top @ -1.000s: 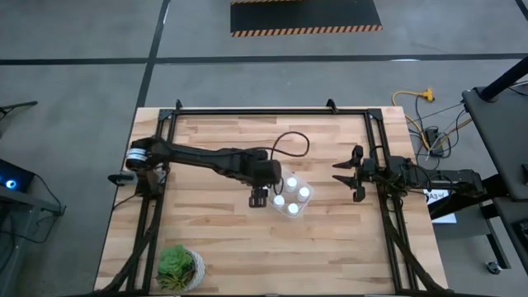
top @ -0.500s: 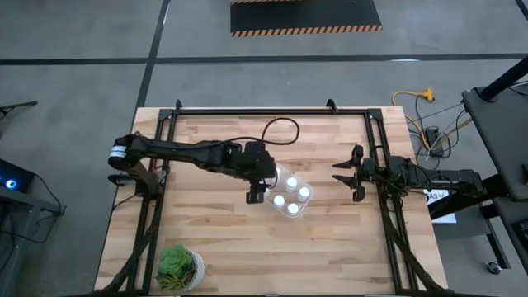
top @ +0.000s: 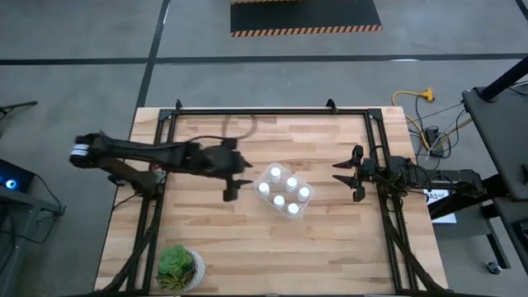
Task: Pick and place pill bottles into a basket
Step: Return to Home Position
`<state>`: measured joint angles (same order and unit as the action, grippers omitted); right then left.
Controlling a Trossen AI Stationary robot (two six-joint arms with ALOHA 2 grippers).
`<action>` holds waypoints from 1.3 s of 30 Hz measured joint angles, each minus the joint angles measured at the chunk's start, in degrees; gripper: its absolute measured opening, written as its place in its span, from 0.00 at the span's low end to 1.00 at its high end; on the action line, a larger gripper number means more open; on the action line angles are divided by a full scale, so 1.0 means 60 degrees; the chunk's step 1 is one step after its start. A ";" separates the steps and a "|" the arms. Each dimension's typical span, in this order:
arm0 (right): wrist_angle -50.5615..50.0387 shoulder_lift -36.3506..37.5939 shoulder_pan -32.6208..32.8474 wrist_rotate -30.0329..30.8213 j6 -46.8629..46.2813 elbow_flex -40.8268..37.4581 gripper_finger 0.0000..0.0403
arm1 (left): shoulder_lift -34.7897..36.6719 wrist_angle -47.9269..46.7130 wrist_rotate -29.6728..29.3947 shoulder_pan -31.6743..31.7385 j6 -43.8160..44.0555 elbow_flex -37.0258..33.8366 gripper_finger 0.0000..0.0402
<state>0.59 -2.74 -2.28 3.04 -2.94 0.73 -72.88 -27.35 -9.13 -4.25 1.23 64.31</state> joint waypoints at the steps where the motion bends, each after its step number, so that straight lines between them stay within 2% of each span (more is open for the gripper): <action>1: 0.0000 0.0000 0.0001 -0.0005 0.0001 0.0000 0.41 | 0.0440 0.0415 -0.0001 0.0000 0.0089 -0.0408 0.55; 7: -0.0003 0.0000 0.0000 0.0001 0.0015 -0.0001 0.41 | 0.3026 0.2552 -0.0773 0.0011 0.1039 -0.2685 0.55; 11: -0.0002 0.0003 0.0000 -0.0002 0.0015 0.0000 0.41 | 0.4400 0.3034 -0.0999 0.0018 0.1236 -0.3783 0.55; 17: -0.0003 0.0004 0.0000 -0.0002 0.0013 0.0000 0.41 | 0.5515 0.3200 -0.0977 0.0011 0.1288 -0.4900 0.55; 22: -0.0006 0.0004 0.0000 -0.0002 0.0006 0.0000 0.41 | 0.5964 0.3883 -0.0970 0.0011 0.2058 -0.5706 0.55; 31: -0.0006 0.0004 0.0000 -0.0002 0.0005 0.0000 0.41 | 0.7076 1.0400 -0.0973 0.0018 0.1697 -0.8064 0.55; 36: -0.0006 0.0004 0.0000 -0.0002 0.0005 0.0000 0.41 | 0.7677 1.2152 -0.0980 0.0018 0.1728 -0.9238 0.55; 39: -0.0006 0.0004 0.0000 -0.0002 0.0015 0.0000 0.41 | 0.8450 1.2839 -0.0983 0.0018 0.1731 -0.9799 0.55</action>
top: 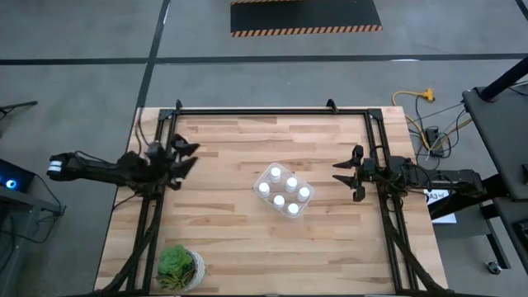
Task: Pick and place pill bottles into a basket
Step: Return to Home Position
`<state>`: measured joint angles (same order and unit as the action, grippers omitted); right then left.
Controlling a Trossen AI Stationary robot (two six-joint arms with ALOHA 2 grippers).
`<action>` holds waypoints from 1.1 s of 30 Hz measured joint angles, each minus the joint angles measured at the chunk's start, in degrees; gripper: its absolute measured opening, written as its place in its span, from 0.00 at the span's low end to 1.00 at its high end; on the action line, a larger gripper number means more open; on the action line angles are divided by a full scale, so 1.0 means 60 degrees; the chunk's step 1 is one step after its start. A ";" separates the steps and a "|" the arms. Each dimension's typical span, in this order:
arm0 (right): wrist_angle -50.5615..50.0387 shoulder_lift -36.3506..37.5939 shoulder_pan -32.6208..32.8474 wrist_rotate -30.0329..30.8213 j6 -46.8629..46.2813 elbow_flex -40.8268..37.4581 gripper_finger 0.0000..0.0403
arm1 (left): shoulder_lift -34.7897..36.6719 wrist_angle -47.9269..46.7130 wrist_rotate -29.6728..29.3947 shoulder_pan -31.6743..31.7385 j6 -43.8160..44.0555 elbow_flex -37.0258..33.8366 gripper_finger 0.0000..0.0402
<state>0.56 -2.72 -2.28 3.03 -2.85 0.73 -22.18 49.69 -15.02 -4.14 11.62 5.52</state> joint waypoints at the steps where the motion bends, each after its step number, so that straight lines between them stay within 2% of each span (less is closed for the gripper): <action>1: 0.0000 0.0000 0.0000 0.0000 -0.0006 0.0000 0.41 | 0.0261 0.0095 0.0005 0.0000 0.0002 -0.0116 0.55; 10: 0.0000 0.0000 0.0000 0.0000 -0.0007 0.0000 0.41 | 0.2633 -0.0043 0.0031 0.0000 -0.0080 -0.0774 0.55; 14: 0.0000 0.0001 0.0000 0.0000 -0.0002 0.0000 0.41 | 0.3428 -0.0859 0.0058 0.0000 -0.0095 -0.0841 0.55; 16: 0.0004 0.0002 0.0002 0.0000 -0.0015 0.0000 0.41 | 0.3405 -0.1498 0.0129 0.0000 -0.0091 -0.0841 0.55; 20: 0.0000 0.0000 0.0004 0.0000 -0.0008 0.0000 0.41 | 0.3314 -0.1757 0.0437 -0.0007 -0.0039 -0.0845 0.55; 27: 0.0004 -0.0001 0.0000 0.0004 0.0003 0.0000 0.41 | 0.3426 -0.3166 0.2168 -0.0007 -0.0832 -0.0849 0.55; 33: 0.0000 -0.0004 0.0000 0.0004 -0.0010 0.0000 0.41 | 0.3432 -0.5012 0.2707 -0.0004 -0.0506 -0.0856 0.55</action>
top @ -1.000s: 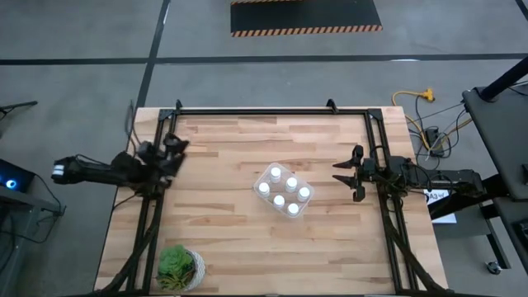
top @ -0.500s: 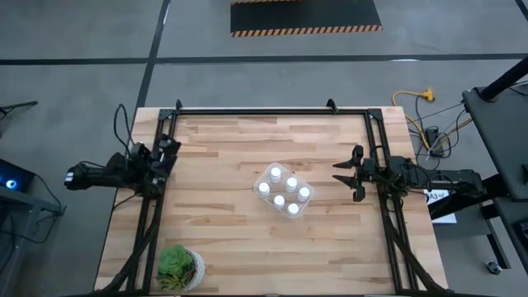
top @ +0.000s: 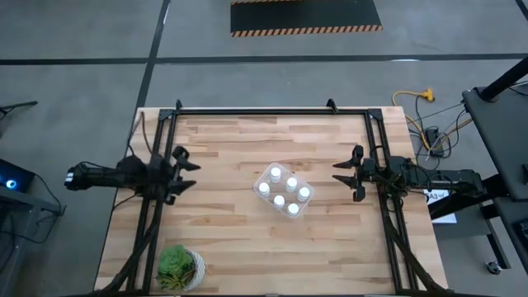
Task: Pick and place pill bottles into a basket
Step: Return to Home Position
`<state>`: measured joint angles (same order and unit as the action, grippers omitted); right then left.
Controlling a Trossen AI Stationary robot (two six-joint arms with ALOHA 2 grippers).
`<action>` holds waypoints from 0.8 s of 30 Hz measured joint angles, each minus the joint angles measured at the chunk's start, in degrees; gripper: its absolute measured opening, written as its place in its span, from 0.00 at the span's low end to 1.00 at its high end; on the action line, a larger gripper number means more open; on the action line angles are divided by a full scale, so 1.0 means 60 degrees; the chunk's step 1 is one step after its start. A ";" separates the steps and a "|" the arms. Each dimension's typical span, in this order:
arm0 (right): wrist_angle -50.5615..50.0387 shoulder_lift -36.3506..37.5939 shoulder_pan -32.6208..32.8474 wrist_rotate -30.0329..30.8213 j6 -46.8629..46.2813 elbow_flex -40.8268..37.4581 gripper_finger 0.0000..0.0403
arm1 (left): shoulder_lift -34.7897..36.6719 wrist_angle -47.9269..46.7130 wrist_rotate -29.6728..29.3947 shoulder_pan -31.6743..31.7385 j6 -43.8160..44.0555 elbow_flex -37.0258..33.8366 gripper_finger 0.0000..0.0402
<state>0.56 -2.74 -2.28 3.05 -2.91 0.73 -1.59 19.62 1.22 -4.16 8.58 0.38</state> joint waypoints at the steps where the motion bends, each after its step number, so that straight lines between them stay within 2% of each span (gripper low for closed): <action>1: 0.0000 0.0000 0.0000 0.0000 -0.0009 0.0000 0.41 | 0.0004 -0.0231 0.0031 0.0000 -0.0008 0.0000 0.55; 8: 0.0000 -0.0004 0.0000 0.0000 0.0009 0.0000 0.41 | -0.0003 -0.1398 0.0031 0.0004 -0.0282 -0.0004 0.55; 13: 0.0001 -0.0004 0.0000 0.0000 0.0004 0.0000 0.41 | -0.0065 -0.3082 -0.0001 0.0004 -0.0336 -0.0001 0.55; 24: 0.0004 -0.0004 0.0001 0.0000 -0.0004 0.0000 0.41 | -0.1383 -0.3096 -0.0136 0.0004 -0.0307 0.0023 0.55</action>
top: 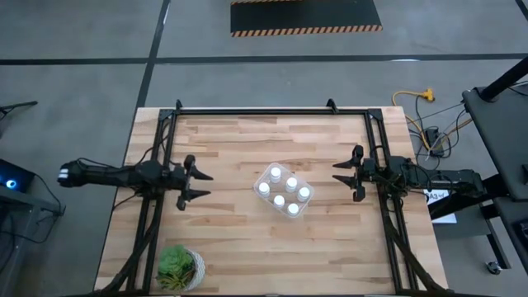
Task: Pick and place pill bottles into a basket
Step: Return to Home Position
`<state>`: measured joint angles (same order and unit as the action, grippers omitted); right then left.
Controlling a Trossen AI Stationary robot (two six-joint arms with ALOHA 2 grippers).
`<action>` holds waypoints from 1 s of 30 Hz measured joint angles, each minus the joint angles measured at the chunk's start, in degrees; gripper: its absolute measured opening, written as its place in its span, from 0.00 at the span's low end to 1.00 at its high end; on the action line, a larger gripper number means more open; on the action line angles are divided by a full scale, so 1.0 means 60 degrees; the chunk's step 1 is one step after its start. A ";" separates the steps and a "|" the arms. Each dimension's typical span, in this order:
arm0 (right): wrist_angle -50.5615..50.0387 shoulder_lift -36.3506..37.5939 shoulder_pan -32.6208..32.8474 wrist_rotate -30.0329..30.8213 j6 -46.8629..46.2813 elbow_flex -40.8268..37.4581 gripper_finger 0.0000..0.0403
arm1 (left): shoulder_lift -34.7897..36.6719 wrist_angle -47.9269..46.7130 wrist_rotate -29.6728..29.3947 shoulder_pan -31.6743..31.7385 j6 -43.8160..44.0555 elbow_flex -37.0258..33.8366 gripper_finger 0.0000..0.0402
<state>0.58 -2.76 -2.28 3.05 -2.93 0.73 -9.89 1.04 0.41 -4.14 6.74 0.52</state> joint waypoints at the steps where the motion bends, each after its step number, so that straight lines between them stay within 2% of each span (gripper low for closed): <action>1: 0.0000 0.0000 -0.0001 -0.0003 0.0015 0.0000 0.41 | -0.0105 0.0058 -0.0009 0.0000 0.0001 -0.0004 0.55; 30: 0.0000 0.0000 -0.0001 0.0000 0.0010 0.0000 0.41 | -0.1166 0.0307 -0.0030 0.0000 0.0019 -0.0001 0.55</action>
<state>0.58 -2.76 -2.28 3.05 -2.87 0.73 -16.88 2.89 0.23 -4.14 6.85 0.51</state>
